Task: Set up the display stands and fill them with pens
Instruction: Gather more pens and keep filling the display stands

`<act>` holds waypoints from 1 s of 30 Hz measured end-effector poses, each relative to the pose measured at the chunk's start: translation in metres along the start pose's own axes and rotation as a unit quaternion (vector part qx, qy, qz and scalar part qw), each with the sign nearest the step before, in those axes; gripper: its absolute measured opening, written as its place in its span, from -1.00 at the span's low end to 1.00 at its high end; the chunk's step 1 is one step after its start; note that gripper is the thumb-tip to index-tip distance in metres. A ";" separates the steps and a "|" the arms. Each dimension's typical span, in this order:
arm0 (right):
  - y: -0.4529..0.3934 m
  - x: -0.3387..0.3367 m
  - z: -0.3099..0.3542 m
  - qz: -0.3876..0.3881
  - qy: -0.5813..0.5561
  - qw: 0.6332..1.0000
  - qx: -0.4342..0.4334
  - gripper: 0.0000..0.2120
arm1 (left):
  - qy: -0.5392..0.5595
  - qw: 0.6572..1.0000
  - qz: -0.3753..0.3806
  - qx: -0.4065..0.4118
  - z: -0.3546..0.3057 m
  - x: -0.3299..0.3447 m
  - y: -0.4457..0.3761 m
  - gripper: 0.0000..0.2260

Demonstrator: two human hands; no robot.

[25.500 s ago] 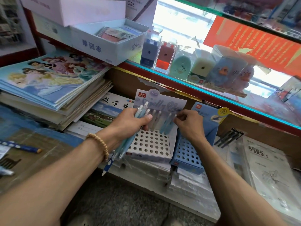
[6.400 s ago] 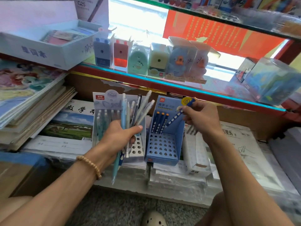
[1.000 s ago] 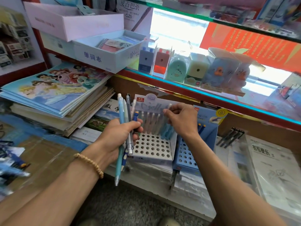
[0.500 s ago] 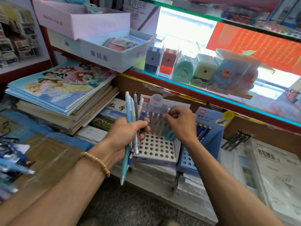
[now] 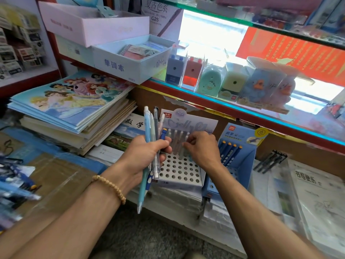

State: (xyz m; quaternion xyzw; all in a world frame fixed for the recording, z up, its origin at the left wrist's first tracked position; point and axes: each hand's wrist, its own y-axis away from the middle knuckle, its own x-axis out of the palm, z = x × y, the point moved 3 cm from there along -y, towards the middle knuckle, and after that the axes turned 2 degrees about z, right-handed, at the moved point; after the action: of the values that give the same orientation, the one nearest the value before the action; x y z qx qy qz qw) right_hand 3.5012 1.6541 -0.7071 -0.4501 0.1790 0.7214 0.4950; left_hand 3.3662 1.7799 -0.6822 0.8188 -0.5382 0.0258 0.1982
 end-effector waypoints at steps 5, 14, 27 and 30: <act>-0.001 0.000 0.004 -0.024 -0.007 1.000 0.003 -0.89 | -0.005 1.000 0.000 0.000 0.001 -0.001 0.000 -0.88; 0.003 -0.023 0.031 -0.076 -0.010 0.995 -0.062 -0.76 | 0.006 0.998 0.061 -0.022 0.000 0.005 0.001 -0.85; 0.024 -0.043 0.033 0.214 -0.364 0.905 0.061 -0.93 | 0.014 0.991 0.128 -0.041 0.005 0.018 0.004 -0.81; 0.026 -0.053 0.023 0.176 -0.422 0.885 0.087 -0.92 | 0.022 0.987 0.151 -0.055 0.008 0.024 0.004 -0.82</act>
State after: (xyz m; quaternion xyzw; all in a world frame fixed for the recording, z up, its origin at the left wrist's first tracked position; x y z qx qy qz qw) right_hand 3.4733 1.6295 -0.6560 -0.0200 0.0914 0.8999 0.4258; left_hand 3.3718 1.7548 -0.6819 0.7156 -0.6514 0.0442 0.2484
